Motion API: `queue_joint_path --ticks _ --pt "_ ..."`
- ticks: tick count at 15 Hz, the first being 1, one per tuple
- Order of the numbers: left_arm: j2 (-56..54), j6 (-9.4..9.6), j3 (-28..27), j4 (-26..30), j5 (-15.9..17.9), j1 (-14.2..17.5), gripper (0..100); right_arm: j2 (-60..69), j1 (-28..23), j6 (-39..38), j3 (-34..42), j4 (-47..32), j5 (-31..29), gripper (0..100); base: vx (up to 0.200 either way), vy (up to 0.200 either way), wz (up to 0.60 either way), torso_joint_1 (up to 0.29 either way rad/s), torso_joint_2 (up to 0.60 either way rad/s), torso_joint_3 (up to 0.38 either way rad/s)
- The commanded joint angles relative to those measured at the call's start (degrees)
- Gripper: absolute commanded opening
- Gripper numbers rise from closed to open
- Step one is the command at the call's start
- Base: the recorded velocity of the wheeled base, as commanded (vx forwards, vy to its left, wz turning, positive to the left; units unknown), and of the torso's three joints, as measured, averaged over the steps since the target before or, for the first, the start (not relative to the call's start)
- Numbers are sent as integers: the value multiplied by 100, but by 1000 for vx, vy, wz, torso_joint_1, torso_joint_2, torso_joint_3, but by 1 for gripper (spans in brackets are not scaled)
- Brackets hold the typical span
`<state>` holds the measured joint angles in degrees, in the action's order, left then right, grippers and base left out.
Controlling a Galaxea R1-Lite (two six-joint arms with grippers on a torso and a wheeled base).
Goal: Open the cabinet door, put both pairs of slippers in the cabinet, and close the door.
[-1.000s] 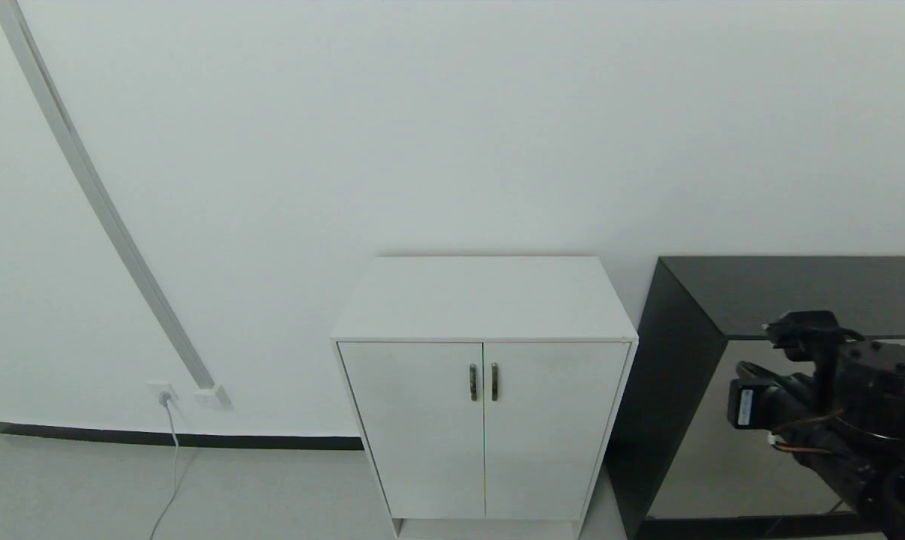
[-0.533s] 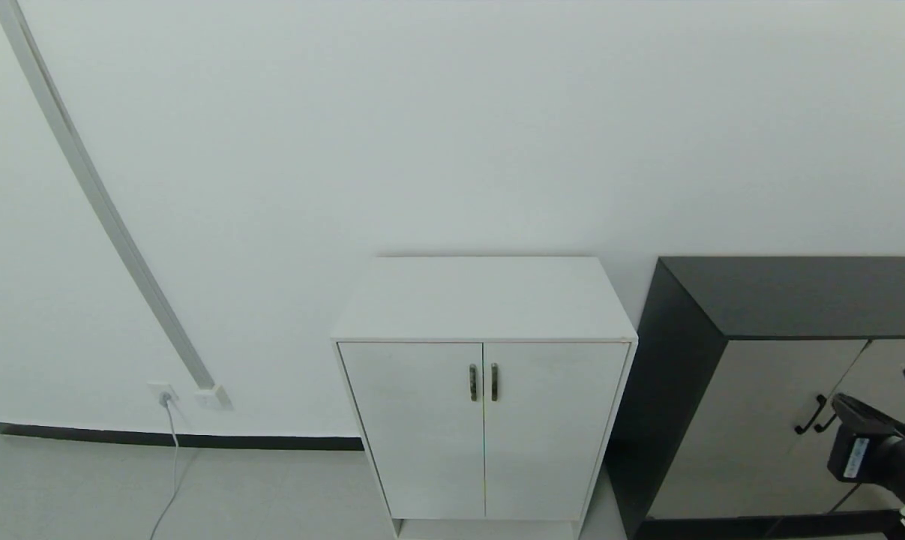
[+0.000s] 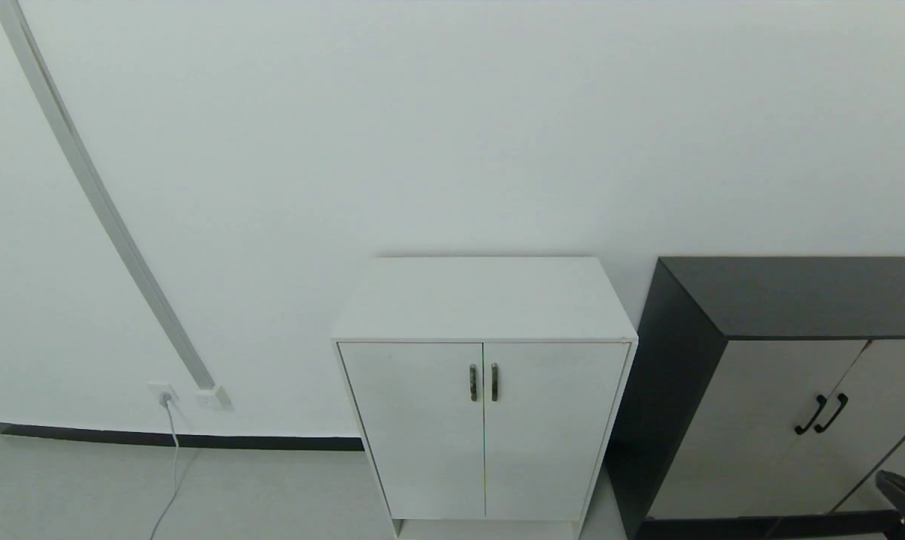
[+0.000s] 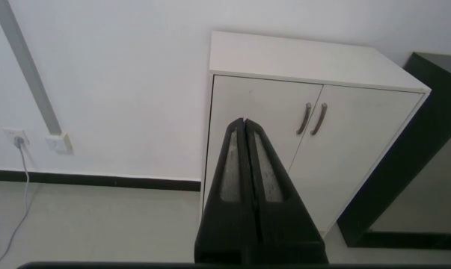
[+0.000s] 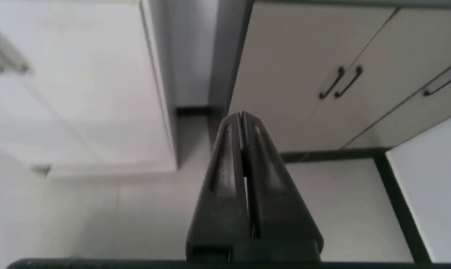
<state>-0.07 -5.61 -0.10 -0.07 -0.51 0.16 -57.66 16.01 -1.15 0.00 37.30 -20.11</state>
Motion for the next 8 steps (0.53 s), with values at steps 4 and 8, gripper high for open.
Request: queue_joint_path --ticks 4,8 --pt "7 -2 1 -1 -2 2 0 2268 25 9 0 -2315 1106 0 0 0 0 0 0 0" --pt "7 -2 1 -1 -2 2 0 2910 34 44 0 -3396 1528 0 0 0 0 0 0 0"
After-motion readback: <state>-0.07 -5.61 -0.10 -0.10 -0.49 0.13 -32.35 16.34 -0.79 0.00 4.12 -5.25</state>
